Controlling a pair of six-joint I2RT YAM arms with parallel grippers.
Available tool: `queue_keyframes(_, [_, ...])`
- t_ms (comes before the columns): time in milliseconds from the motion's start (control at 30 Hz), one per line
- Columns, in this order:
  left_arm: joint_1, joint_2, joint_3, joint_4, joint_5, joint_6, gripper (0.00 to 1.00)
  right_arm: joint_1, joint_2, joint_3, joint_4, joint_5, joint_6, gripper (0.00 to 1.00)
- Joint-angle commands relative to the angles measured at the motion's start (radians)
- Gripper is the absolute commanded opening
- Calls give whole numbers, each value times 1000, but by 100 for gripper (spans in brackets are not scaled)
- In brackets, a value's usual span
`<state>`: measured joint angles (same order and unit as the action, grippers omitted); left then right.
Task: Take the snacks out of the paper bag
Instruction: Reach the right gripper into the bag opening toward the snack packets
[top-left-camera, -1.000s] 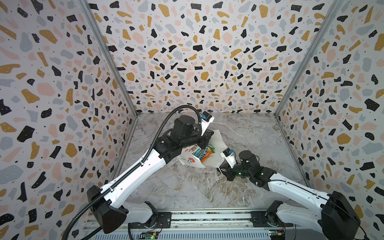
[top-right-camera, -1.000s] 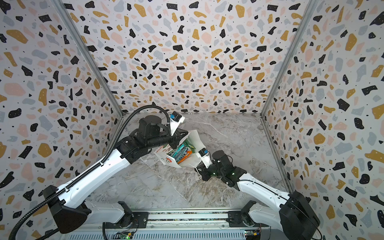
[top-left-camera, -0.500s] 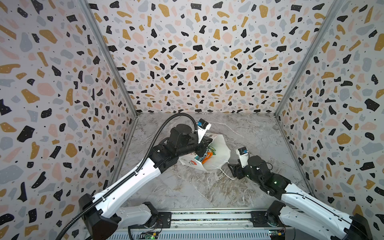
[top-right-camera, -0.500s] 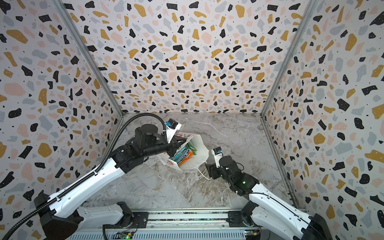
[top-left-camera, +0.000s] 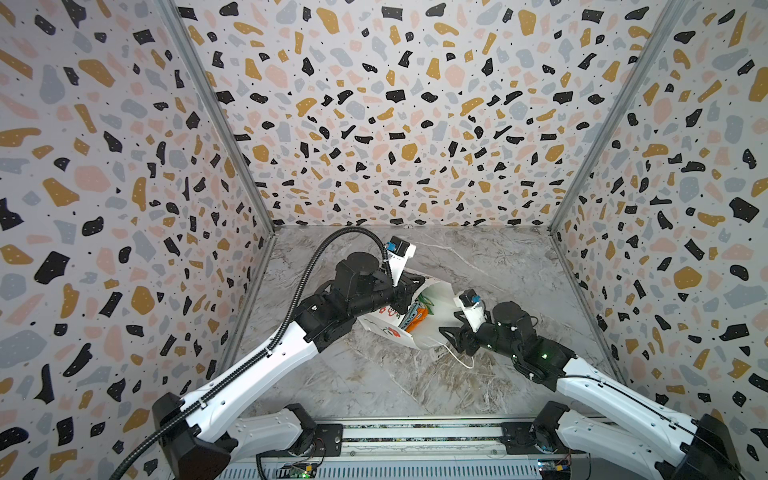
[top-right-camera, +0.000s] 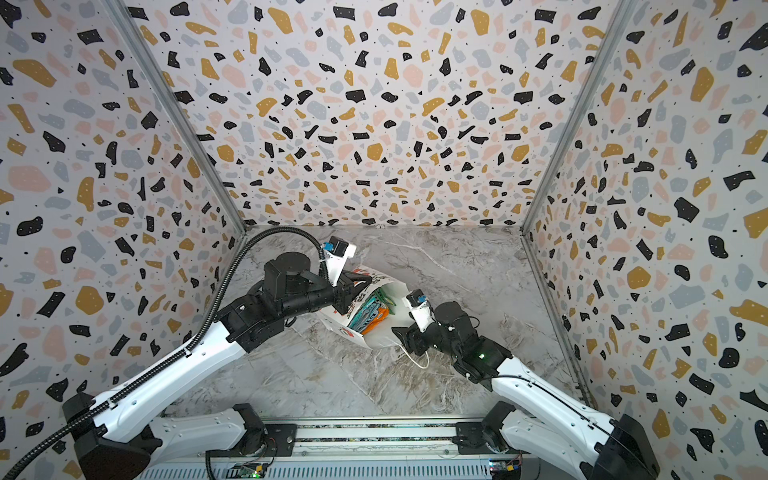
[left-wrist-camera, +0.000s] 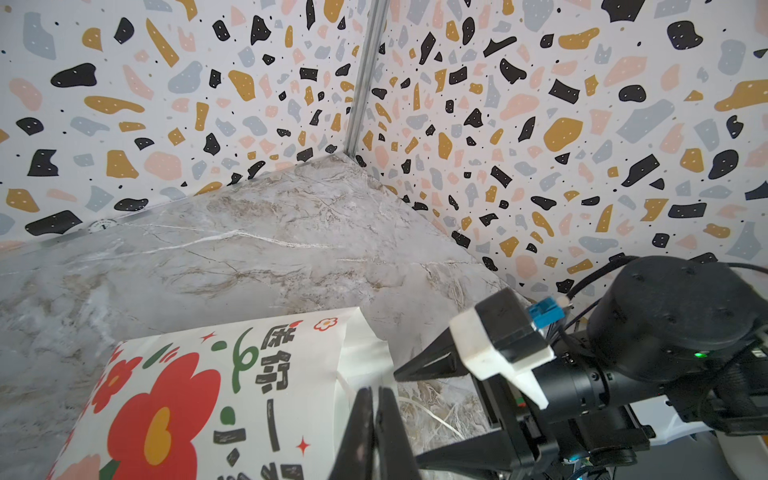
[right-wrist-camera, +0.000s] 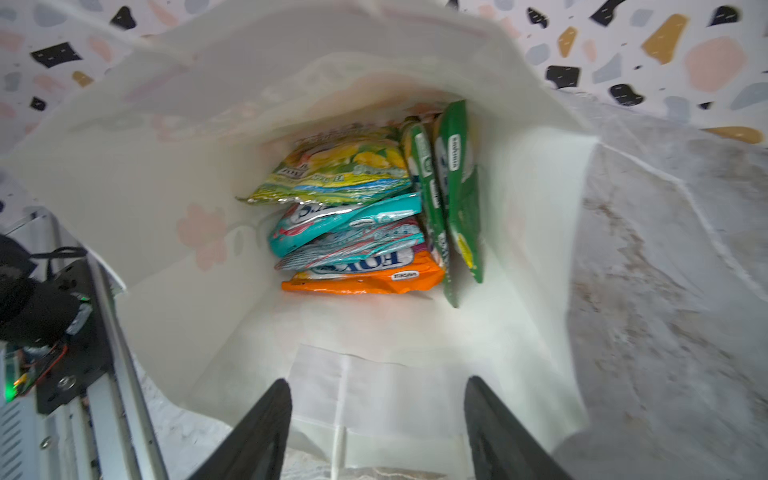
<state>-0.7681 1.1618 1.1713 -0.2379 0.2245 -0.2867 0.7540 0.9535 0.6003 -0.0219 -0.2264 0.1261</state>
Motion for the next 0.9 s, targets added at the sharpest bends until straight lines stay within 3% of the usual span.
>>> queue_keyframes(0, [-2,-13,13,60,-1,-24,0,8,33,12,48,-169,-58,67])
queue_keyframes(267, [-3,-14,18,53,-1,-29,0,56,195,60,26,-41,-106,64])
queue_keyframes(533, [-3,-12,17,50,10,-30,0,57,322,133,25,164,-139,51])
queue_keyframes(867, [-4,-16,15,46,15,-26,0,38,375,147,128,212,-135,38])
